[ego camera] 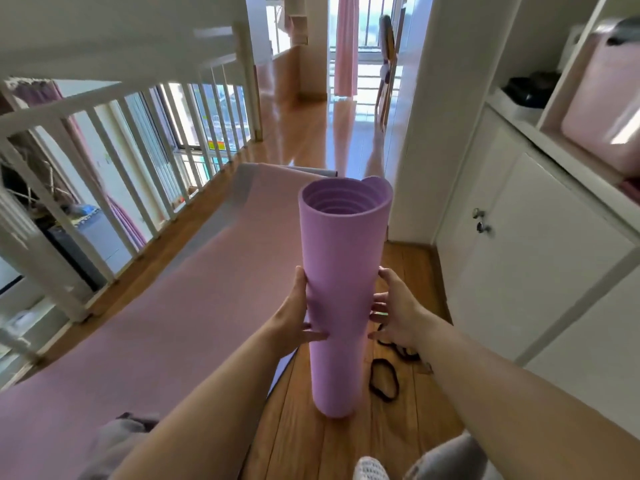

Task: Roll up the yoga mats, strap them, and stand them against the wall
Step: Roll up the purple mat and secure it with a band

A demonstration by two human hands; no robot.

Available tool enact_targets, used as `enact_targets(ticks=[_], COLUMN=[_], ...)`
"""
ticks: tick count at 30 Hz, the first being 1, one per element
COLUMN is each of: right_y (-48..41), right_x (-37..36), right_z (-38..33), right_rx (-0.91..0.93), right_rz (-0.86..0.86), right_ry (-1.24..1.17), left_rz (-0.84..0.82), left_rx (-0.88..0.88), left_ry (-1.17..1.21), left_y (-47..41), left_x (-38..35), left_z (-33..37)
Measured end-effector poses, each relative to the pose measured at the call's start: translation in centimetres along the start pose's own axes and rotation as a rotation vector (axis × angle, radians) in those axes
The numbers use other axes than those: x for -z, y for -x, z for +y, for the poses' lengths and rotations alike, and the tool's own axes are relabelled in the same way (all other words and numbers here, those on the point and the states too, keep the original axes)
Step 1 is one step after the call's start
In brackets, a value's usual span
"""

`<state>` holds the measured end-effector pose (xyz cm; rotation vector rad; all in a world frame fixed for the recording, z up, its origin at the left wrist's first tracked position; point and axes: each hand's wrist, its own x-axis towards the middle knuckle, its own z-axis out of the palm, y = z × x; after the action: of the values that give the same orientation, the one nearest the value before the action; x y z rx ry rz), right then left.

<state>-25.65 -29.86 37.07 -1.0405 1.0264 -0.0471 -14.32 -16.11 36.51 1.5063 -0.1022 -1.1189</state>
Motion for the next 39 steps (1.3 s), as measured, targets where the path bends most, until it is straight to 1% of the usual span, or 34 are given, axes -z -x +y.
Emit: enact_targets(ticks=[3,5,6,8,10,11,13,15,17,19,21,26,30,35,39], right_y=[1.1,1.2,1.2,1.5,2.2,2.7,4.3,5.6,6.2,7.1,8.0,10.3,11.3,12.0,12.0], right_x=[-0.4,-0.3,-0.2,0.2,0.5,0.5,0.6,1.5,2.8,3.7,4.0,3.9,3.9,2.9,1.6], right_z=[-0.5,-1.3,-1.7,-2.6,-3.0,-3.1,-3.6,-4.6,-5.8,-6.8,-7.7,-9.3,-10.2,-10.4,-10.7], right_rx=[0.048,0.209,0.324,0.483,0.523,0.524,0.459,0.346,0.272,0.228,0.206,0.241,0.195,0.148,0.089], right_rz=[0.031,0.134,0.194,0.264,0.257,0.233,0.136,-0.017,-0.184,-0.261,-0.265,-0.207,-0.288,-0.303,-0.179], right_ry=[0.034,0.038,0.041,0.096,0.19,0.207,0.132,0.011,-0.045,-0.049,-0.009,0.26,0.291,0.392,0.487], left_rz=[-0.003,0.046,0.088,0.2,0.285,0.29,0.285,0.221,0.115,0.04,0.012,-0.057,-0.139,-0.202,-0.172], left_rx=[0.001,-0.034,-0.092,-0.336,-0.598,-0.685,-0.735,-0.643,-0.461,-0.339,-0.313,-0.22,-0.092,0.037,0.076], left_ry=[-0.06,-0.096,-0.132,-0.298,-0.425,-0.476,-0.521,-0.463,-0.377,-0.371,-0.393,-0.443,-0.522,-0.636,-0.679], left_y=[0.5,0.8,0.9,0.6,0.8,1.2,2.5,3.7,5.3,6.5,7.8,9.7,10.5,11.3,11.4], left_x=[0.0,0.0,0.0,0.1,-0.2,-0.4,-1.0,-1.1,-1.3,-1.7,-2.4,-4.0,-4.1,-3.9,-4.4], left_z=[0.3,0.8,1.2,2.1,2.9,3.3,4.0,4.8,6.2,7.9,9.2,10.7,12.2,13.7,14.0])
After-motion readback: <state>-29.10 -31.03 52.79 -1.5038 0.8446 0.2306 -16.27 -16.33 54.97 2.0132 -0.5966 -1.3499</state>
